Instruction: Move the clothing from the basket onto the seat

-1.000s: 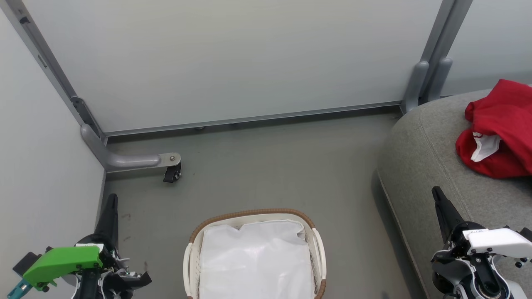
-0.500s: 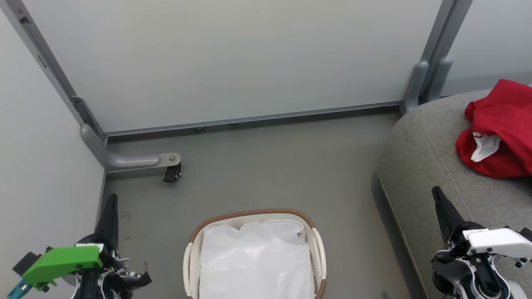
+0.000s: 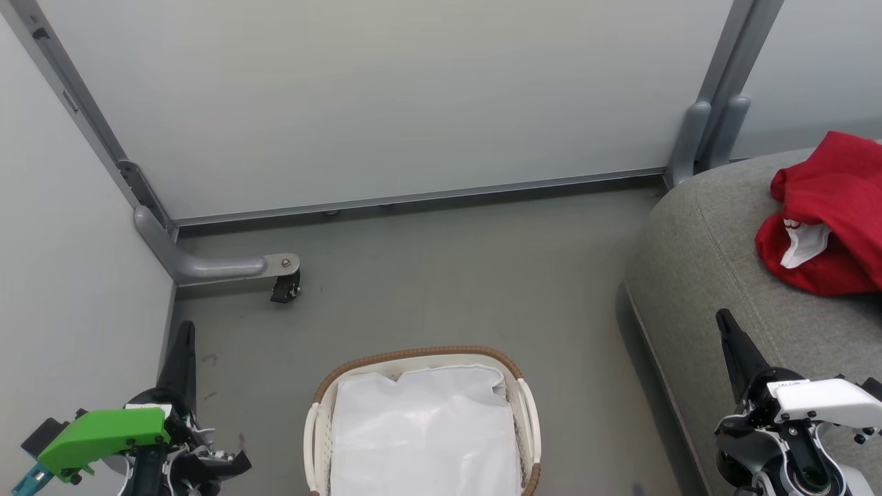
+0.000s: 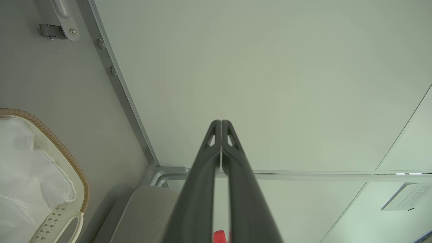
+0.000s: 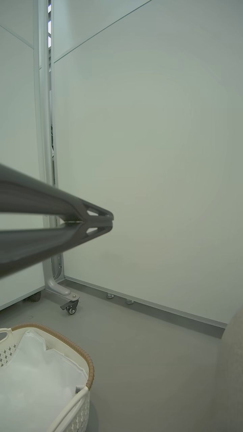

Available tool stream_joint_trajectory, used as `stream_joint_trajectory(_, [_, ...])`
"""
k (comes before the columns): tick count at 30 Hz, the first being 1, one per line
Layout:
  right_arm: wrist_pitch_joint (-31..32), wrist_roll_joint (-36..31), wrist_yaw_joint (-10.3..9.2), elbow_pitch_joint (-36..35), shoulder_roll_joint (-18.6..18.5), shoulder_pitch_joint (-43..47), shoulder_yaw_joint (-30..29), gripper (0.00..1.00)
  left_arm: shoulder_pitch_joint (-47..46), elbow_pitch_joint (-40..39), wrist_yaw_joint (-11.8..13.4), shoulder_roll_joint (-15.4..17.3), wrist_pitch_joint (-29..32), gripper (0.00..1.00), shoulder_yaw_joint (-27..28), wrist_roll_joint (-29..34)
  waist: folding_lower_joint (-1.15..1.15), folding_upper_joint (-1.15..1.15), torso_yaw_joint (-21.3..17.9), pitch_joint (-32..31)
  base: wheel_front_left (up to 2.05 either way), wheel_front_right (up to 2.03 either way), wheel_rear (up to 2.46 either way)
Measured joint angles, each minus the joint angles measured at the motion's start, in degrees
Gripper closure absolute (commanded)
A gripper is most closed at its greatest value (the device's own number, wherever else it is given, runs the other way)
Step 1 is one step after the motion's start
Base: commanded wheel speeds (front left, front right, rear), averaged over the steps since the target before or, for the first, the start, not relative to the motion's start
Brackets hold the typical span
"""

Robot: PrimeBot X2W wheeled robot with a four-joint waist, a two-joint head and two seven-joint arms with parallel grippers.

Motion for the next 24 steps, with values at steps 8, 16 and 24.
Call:
stream_joint_trajectory(8, [0.00, 0.00, 0.00, 0.00, 0.00, 0.00, 0.00, 1.00, 0.00, -0.01, 0.00, 0.00, 0.00, 1.00, 0.00, 0.00, 0.00, 0.00, 0.00, 0.00, 0.00, 0.00, 0.00])
stream_joint_trajectory(16, [0.00, 0.00, 0.00, 0.00, 0.00, 0.00, 0.00, 1.00, 0.00, -0.01, 0.01, 0.00, 0.00, 1.00, 0.00, 0.00, 0.00, 0.00, 0.00, 0.00, 0.00, 0.00, 0.00])
stream_joint_trajectory(24, [0.00, 0.00, 0.00, 0.00, 0.00, 0.00, 0.00, 1.00, 0.00, -0.01, 0.00, 0.00, 0.00, 1.00, 0.00, 0.00, 0.00, 0.00, 0.00, 0.00, 0.00, 0.00, 0.00])
